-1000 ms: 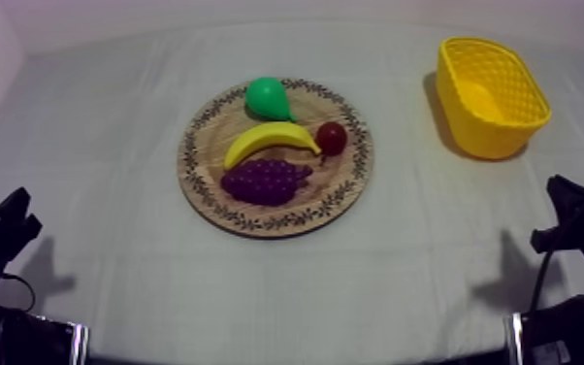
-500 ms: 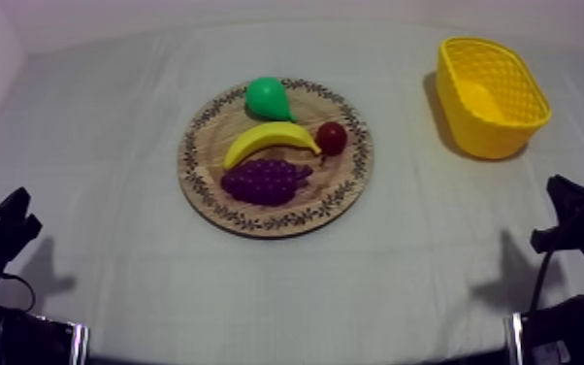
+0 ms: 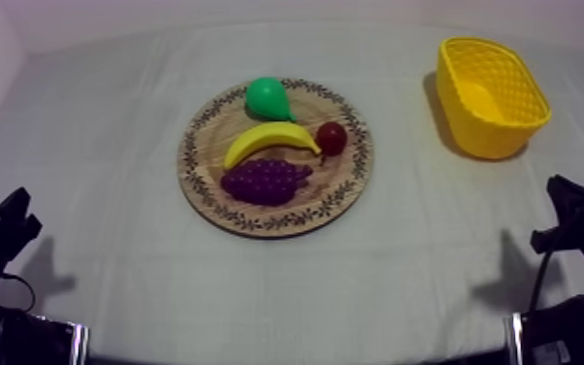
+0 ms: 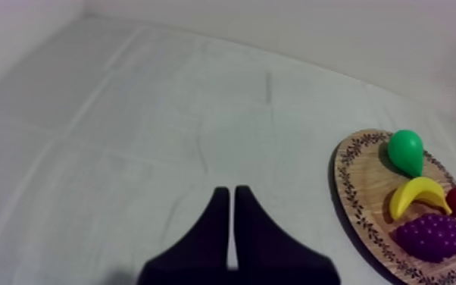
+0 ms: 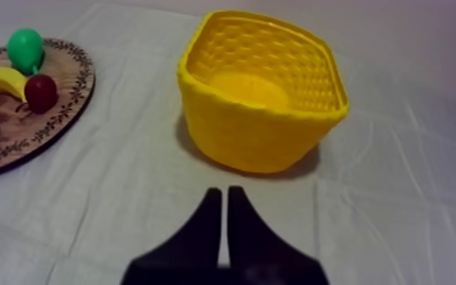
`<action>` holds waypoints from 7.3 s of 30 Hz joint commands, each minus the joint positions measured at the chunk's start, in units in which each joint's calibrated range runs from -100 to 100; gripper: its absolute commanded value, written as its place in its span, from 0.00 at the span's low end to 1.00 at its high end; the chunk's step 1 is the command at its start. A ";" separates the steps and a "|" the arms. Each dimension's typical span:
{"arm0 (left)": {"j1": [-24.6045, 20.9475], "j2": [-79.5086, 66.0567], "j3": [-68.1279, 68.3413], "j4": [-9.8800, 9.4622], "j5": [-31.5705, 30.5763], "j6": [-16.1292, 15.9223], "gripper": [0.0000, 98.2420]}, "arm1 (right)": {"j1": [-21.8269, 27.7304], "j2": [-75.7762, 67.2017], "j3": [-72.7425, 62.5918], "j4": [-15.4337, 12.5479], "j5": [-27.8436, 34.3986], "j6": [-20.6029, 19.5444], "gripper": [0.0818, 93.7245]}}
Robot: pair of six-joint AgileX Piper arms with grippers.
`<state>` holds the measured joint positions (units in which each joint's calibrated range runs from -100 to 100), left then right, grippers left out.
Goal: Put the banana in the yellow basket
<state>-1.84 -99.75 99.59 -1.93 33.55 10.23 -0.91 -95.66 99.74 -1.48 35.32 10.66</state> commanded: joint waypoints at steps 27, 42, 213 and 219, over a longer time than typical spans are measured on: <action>-0.01 0.00 -0.04 0.00 0.00 0.00 0.00 | -0.08 18.74 -18.75 1.93 -0.30 0.39 0.01; -0.01 0.00 -0.04 0.00 0.00 0.00 0.00 | -3.52 39.44 -52.32 5.19 12.23 -1.73 0.01; -0.01 0.00 -0.04 0.00 0.00 0.00 0.00 | -32.49 157.62 -145.86 11.67 54.82 8.91 0.19; -0.01 0.00 -0.04 0.00 0.00 0.00 0.00 | -32.61 155.36 -146.10 11.54 55.51 8.72 0.12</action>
<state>-1.84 -99.75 99.59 -1.93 33.54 10.23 -33.50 60.79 -46.34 10.17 90.57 19.41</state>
